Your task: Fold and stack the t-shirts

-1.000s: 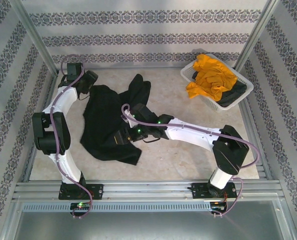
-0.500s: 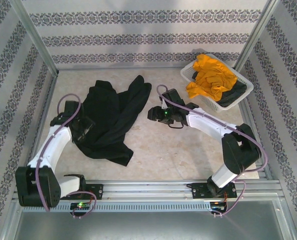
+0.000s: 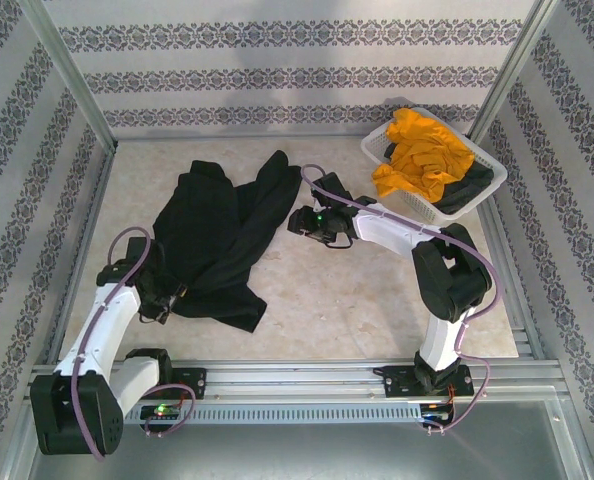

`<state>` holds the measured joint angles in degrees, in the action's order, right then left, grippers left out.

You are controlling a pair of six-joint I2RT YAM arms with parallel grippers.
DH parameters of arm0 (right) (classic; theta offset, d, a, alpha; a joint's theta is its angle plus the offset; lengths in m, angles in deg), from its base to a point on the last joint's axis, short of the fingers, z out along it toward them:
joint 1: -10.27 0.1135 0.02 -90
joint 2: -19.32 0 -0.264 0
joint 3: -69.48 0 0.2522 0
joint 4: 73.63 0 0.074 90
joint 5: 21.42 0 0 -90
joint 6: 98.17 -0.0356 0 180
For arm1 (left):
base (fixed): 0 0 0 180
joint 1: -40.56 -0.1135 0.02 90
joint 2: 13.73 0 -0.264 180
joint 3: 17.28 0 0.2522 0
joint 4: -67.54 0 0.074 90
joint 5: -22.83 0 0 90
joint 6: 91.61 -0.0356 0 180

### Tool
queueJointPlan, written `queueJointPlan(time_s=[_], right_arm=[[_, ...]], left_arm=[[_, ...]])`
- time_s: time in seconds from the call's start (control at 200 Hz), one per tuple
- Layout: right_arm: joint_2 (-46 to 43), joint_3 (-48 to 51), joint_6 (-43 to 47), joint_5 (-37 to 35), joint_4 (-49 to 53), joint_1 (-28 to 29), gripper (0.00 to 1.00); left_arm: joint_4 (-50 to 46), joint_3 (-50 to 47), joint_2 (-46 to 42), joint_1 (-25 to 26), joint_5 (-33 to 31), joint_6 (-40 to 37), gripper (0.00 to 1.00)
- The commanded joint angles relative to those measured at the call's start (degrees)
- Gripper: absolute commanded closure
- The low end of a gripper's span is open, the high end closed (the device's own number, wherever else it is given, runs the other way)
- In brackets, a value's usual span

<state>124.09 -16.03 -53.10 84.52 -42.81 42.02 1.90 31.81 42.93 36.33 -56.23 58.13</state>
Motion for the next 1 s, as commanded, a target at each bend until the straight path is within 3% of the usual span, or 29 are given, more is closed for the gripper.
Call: queueJointPlan(time_s=[0.0,0.295,0.47,0.625,0.904,0.994], right_arm=[[0.72,-0.94,-0.94,1.07,-0.73,0.07,0.47],[0.44,-0.77,-1.13,1.41,-1.19,0.07,0.48],[0.08,-0.59,-0.78,1.24,-0.71,-0.02,0.48],[0.41,-0.59,-0.99,1.43,-1.04,0.06,0.49],[0.43,-0.68,-0.78,1.32,-0.73,-0.11,0.49],[0.26,-0.50,-0.91,1.02,-0.76,-0.36,0.49]], left_arm=[[-2.53,-1.12,0.44,-0.19,0.96,1.86,0.49],[3.14,-0.53,4.42,-0.24,-1.15,1.90,0.51],[-0.75,2.95,2.31,0.19,-2.29,3.47,0.41],[0.73,1.06,3.04,0.19,-0.48,5.39,0.39],[6.18,-0.07,10.20,0.27,1.18,4.59,0.50],[5.68,-1.20,9.19,0.32,0.73,4.33,0.59]])
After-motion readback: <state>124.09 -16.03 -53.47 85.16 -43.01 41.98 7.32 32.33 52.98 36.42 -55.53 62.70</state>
